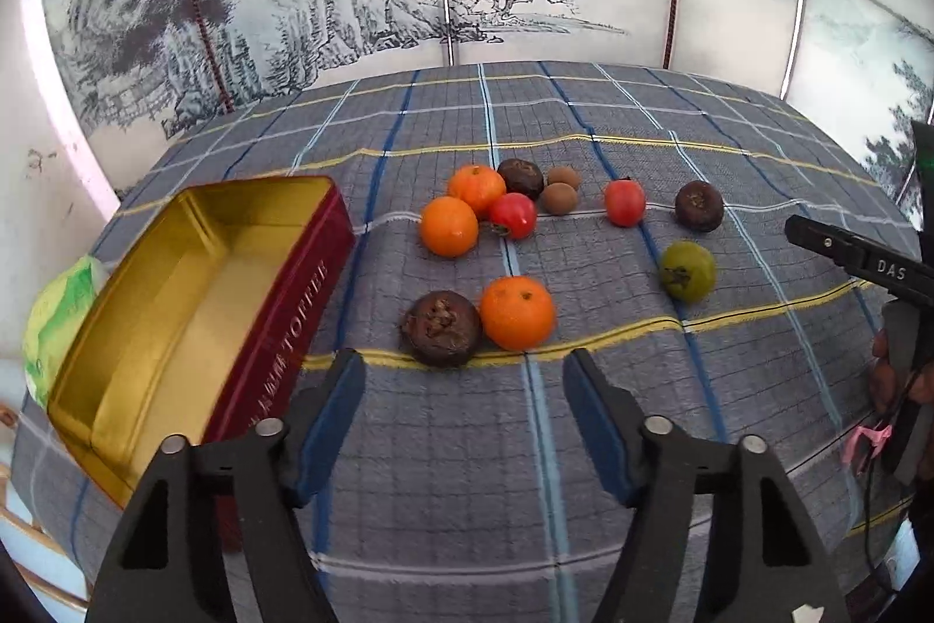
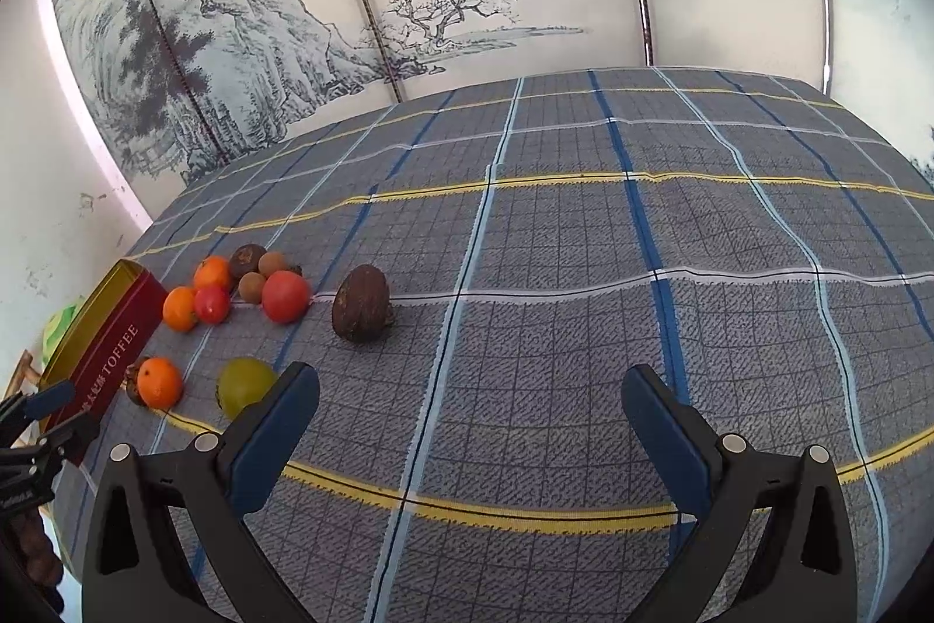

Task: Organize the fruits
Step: 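Move the left tool toward the dark brown round fruit, then close the left tool on the dark brown fruit and lift it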

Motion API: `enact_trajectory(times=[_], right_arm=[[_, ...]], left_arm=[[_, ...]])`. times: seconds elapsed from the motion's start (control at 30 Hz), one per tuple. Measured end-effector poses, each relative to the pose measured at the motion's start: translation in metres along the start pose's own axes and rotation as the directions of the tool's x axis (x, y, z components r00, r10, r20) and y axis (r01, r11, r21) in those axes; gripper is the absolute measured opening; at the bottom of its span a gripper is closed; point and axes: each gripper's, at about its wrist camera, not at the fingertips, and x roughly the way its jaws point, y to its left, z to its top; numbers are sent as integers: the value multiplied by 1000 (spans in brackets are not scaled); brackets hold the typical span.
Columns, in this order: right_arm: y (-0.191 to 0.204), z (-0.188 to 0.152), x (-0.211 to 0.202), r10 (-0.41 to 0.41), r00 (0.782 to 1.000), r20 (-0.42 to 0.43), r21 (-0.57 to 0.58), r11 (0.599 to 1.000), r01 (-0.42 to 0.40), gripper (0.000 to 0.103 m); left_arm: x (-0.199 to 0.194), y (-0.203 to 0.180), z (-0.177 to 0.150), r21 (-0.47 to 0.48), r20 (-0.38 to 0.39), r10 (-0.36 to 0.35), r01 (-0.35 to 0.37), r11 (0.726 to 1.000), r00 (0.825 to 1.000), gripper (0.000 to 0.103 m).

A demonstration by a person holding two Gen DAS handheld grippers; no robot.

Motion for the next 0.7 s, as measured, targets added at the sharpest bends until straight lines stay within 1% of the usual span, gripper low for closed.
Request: enact_trajectory(times=[0.03,0.1,0.17,0.23,0.33,0.43,0.53,0.7], right_arm=[[0,0,0,2,1000,-2,-1,1000,-2,103],[0,0,1,3,1000,-4,0,1000,-3,103],[0,0,1,7,1000,-2,1,1000,-7,103],[0,0,1,12,1000,0,5,1000,-12,103],[-2,0,0,17,1000,2,10,1000,-17,103],[-2,-1,0,21,1000,2,12,1000,-21,103],[-2,-1,0,23,1000,2,11,1000,-23,103],[-3,-1,1,26,1000,0,16,1000,-26,103]], left_arm=[[2,2,2,15,-6,-14,14,1000,1000,60],[5,5,7,45,-17,-30,31,999,999,52],[11,8,14,76,-29,-38,40,996,999,48],[19,9,18,98,-54,-52,57,993,997,48],[31,10,20,140,-87,-81,93,986,993,44],[47,10,21,182,-142,-93,119,976,985,40],[57,12,20,211,-180,-99,137,968,979,39],[66,16,23,230,-199,-101,146,962,975,41]])
